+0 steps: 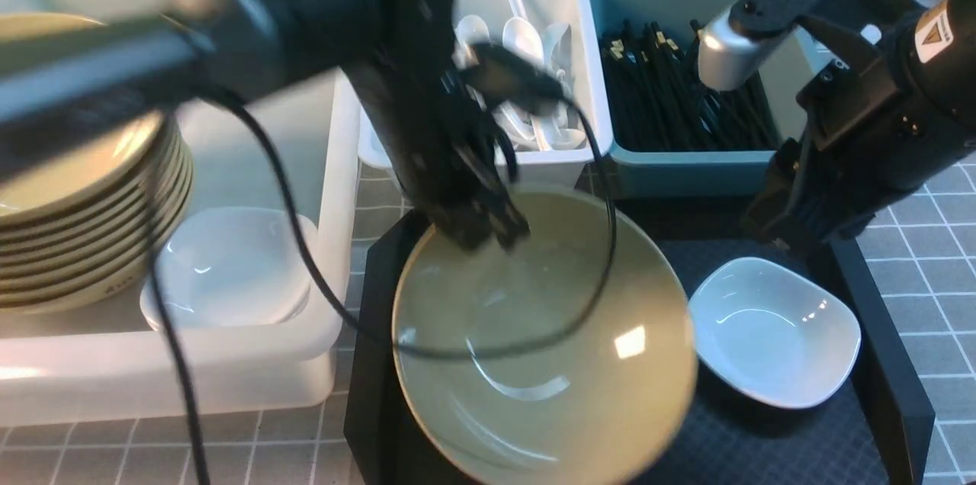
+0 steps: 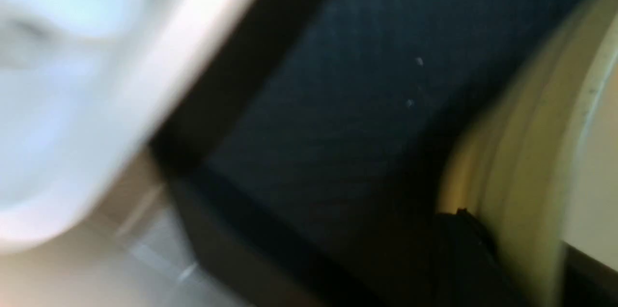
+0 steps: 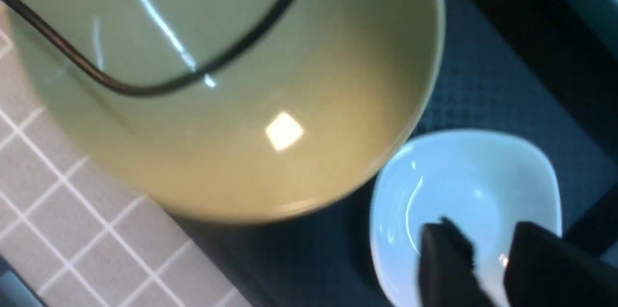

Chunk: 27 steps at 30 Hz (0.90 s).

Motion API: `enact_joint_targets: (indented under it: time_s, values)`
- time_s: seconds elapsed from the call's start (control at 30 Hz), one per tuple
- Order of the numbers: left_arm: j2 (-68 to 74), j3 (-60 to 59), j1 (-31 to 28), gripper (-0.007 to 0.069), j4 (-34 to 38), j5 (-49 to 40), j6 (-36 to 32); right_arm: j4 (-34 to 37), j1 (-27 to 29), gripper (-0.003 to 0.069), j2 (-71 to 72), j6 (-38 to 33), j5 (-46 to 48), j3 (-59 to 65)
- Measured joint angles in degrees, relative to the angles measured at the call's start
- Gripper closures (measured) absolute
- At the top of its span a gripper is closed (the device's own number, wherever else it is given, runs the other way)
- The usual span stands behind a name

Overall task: On grey table put chopsticks spoon bowls plates into blue grey white boxes.
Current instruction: 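Grasp the large bowl on the tray by its rim, then place the tan bowl onto the bowl stack in the left bin with the left gripper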

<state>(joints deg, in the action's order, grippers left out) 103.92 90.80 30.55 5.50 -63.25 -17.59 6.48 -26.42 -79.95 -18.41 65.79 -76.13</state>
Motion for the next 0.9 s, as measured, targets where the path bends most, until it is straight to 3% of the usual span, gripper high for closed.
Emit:
enact_joint_targets:
  time_s: [0.13, 0.27, 0.53, 0.6, 0.73, 0.9]
  values:
    - [-6.7, 4.3, -5.8, 0.0617, 0.6, -2.4, 0.3, 6.1, 0.0, 0.0608, 0.0, -4.0, -0.7, -1.8]
    - [-15.9, 6.7, -19.4, 0.0620, 7.2, -5.4, 0.4, 10.7, 0.0, 0.0626, 0.0, -7.2, -0.7, -5.2]
    - [-25.5, 2.0, -59.1, 0.0622, 23.2, -8.2, -1.4, 11.9, 0.0, 0.0626, 0.0, -9.0, -0.6, -8.1]
    - [-25.5, -0.5, -64.9, 0.0622, 27.0, -7.1, -2.4, 11.9, 0.0, 0.0626, 0.0, -9.5, -0.6, -8.1]
    - [-24.7, -6.1, -70.0, 0.0622, 30.9, -1.3, -4.3, 11.9, 0.0, 0.0624, 0.0, -9.8, -0.6, -8.1]
    - [-20.2, -11.2, -69.9, 0.0622, 31.0, 5.7, -4.7, 12.0, 0.0, 0.0624, 0.0, -10.3, -0.6, -8.1]
